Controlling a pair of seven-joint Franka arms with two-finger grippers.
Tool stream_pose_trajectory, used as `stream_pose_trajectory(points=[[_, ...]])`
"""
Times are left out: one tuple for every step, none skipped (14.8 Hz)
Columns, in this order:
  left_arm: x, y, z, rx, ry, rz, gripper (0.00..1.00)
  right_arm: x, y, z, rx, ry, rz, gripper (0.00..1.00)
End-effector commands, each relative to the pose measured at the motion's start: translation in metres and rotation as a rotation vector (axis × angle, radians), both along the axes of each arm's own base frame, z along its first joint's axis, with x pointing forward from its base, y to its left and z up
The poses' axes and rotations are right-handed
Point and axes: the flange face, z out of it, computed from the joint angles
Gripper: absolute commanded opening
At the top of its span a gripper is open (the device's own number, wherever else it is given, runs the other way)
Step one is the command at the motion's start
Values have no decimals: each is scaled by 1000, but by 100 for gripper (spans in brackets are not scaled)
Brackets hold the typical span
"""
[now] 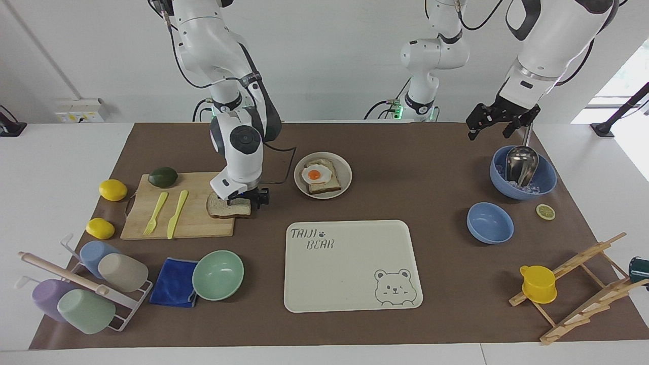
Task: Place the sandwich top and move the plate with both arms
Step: 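Reach the right gripper to the bread slice on the cutting board and grasp it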
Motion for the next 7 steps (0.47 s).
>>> stream_pose_trajectory(points=[[-4, 3, 4, -1, -2, 0, 100, -4, -3, -1, -9, -17, 0, 100], [-4, 3, 4, -1, -3, 0, 100, -6, -3, -3, -10, -12, 1, 100], [-4, 3, 4, -1, -3, 0, 100, -6, -3, -4, -10, -11, 2, 100], [-4, 3, 4, -1, -3, 0, 100, -7, -4, -5, -11, -8, 3, 100], [-4, 3, 4, -1, -3, 0, 100, -7, -4, -4, -11, -9, 3, 100], [-4, 3, 4, -1, -2, 0, 100, -8, -5, -7, -12, -4, 3, 100], [-4, 3, 4, -1, -2, 0, 100, -9, -5, -7, -12, -3, 3, 100]])
